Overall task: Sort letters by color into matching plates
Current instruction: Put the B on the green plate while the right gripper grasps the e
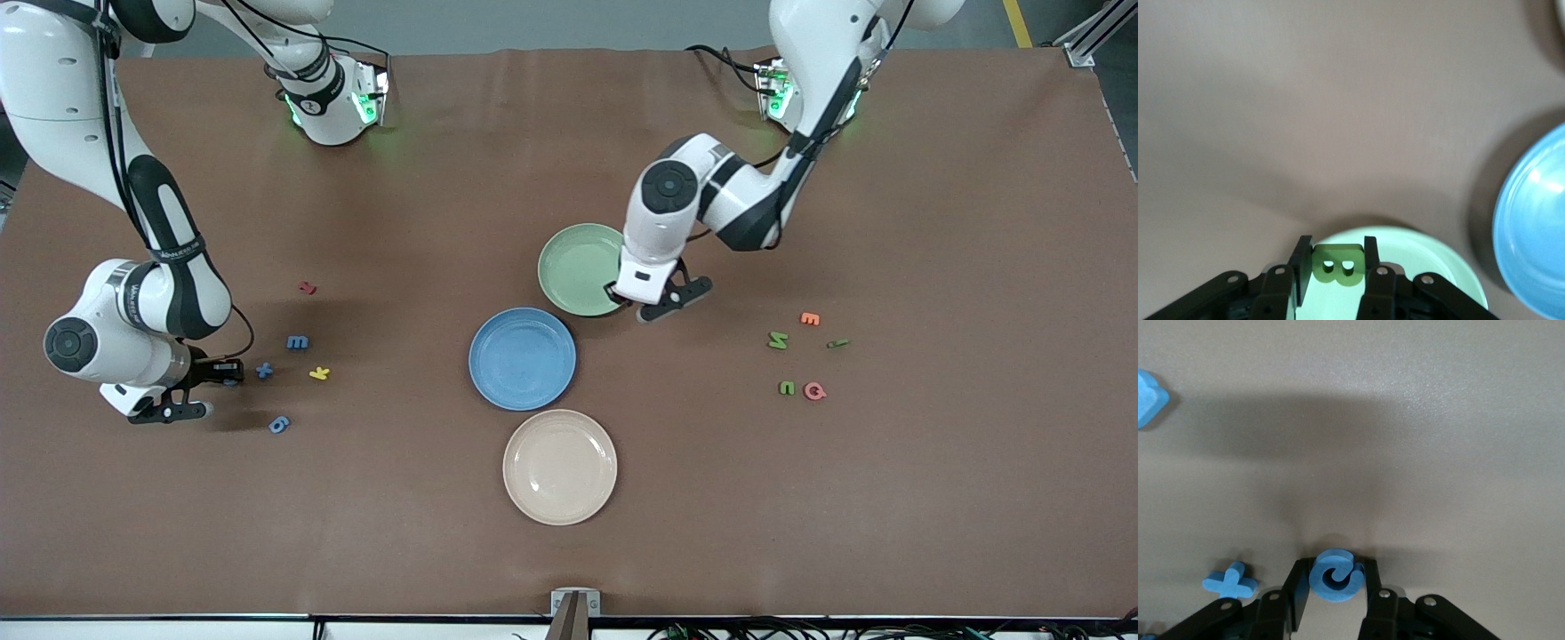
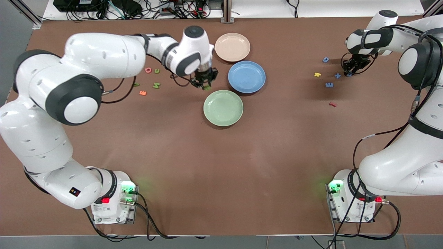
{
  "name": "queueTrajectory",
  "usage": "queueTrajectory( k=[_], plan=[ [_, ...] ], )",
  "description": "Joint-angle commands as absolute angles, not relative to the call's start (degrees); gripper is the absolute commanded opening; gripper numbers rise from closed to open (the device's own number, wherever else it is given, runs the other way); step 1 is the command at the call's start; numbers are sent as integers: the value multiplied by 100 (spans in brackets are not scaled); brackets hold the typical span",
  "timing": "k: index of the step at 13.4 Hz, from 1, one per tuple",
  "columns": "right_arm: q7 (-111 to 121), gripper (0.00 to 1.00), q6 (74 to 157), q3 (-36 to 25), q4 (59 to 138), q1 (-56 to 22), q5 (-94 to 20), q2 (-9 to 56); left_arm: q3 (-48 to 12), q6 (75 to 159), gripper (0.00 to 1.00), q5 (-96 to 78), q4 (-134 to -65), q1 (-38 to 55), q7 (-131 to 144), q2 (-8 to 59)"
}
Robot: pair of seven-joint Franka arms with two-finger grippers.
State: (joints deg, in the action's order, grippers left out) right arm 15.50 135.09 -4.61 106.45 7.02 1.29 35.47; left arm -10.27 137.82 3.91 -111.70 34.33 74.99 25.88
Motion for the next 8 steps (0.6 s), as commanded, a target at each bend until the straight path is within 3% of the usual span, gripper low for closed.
queueTrajectory(
  k=[1,3,4,5,6,8],
  plan=[
    [1635,24,13570,-369,10670,817,132,3533,-1020,14176,1,457,-11136,3944,8599,2987],
    [1635,21,13553,-360,10652,800,132,3524,-1020,14177,15,457,-11180,4148,8903,3093],
    [1617,20,13509,-360,10652,765,132,3464,-1020,14177,51,466,-11180,4192,8973,3094],
    [1608,19,13396,-352,10635,730,132,3367,-1020,14168,94,466,-11171,4192,9026,3059],
    [1574,18,13107,-352,10600,660,132,3140,-1020,14151,100,466,-11145,4175,9018,3032],
    [1408,18,12466,-352,10469,353,132,2727,-985,14054,100,501,-11118,4088,8930,2797]
  ],
)
